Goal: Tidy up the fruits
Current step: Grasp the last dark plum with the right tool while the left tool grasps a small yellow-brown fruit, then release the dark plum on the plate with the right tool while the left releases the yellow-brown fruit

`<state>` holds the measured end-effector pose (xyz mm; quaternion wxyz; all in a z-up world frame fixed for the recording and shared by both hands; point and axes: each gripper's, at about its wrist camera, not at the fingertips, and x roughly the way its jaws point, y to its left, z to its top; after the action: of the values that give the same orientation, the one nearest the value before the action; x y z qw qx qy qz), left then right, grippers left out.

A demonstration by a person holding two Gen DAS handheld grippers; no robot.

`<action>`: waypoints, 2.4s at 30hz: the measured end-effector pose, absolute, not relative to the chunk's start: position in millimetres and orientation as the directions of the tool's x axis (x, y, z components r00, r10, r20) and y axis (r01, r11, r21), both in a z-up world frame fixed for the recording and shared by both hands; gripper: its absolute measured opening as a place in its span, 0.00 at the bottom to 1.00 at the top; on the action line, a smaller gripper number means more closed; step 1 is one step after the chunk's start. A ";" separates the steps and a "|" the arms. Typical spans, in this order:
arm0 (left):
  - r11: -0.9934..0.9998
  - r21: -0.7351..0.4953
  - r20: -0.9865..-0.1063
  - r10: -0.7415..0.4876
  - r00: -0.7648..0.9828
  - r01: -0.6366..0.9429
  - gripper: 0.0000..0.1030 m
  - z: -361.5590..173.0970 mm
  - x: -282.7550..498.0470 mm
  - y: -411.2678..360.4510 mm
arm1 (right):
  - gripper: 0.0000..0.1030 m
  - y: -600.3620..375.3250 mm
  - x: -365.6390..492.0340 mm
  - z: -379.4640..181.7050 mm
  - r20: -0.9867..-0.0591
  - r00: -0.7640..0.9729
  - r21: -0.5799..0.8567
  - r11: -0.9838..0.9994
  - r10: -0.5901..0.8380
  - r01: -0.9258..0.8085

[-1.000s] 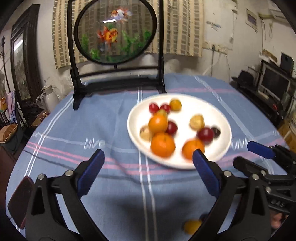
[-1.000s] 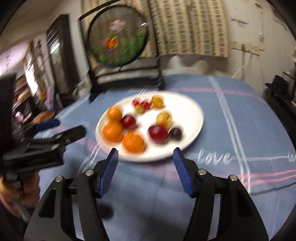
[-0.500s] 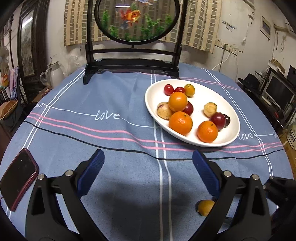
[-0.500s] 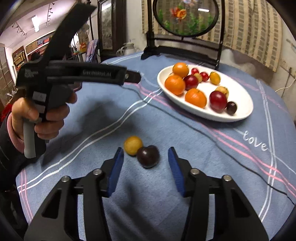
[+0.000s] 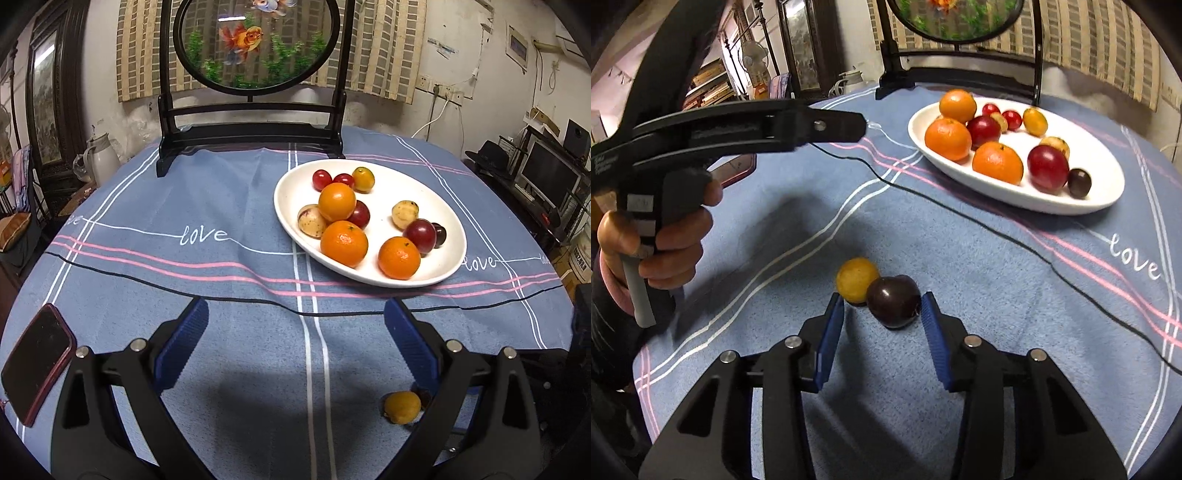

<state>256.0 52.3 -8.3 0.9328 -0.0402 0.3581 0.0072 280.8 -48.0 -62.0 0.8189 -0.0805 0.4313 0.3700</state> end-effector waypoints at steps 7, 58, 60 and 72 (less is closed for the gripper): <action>0.996 -0.072 -0.680 -0.016 0.733 -0.046 0.95 -13.1 256.0 52.9 | 0.34 -54.4 288.7 -61.3 -0.749 0.295 0.280 0.688 0.593 -0.670; 0.948 -0.093 -0.694 -0.280 0.663 0.304 0.29 -5.4 267.2 10.9 | 0.30 -110.5 329.8 -14.8 -0.603 0.564 0.379 0.825 0.564 -0.420; 0.958 -0.122 -0.681 -0.271 0.680 0.259 0.29 5.9 295.8 15.3 | 0.30 -108.5 347.0 -6.7 -0.580 0.620 0.359 0.848 0.529 -0.389; 0.981 -0.101 -0.728 -0.186 0.660 0.165 0.29 -3.6 409.8 -2.9 | 0.31 -108.0 448.5 -26.3 -0.622 0.663 0.303 0.909 0.417 -0.288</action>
<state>409.8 -2.9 -3.6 0.9109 -0.0130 0.4010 -0.0965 448.5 -108.0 -26.3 0.9075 0.0894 0.3616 0.1942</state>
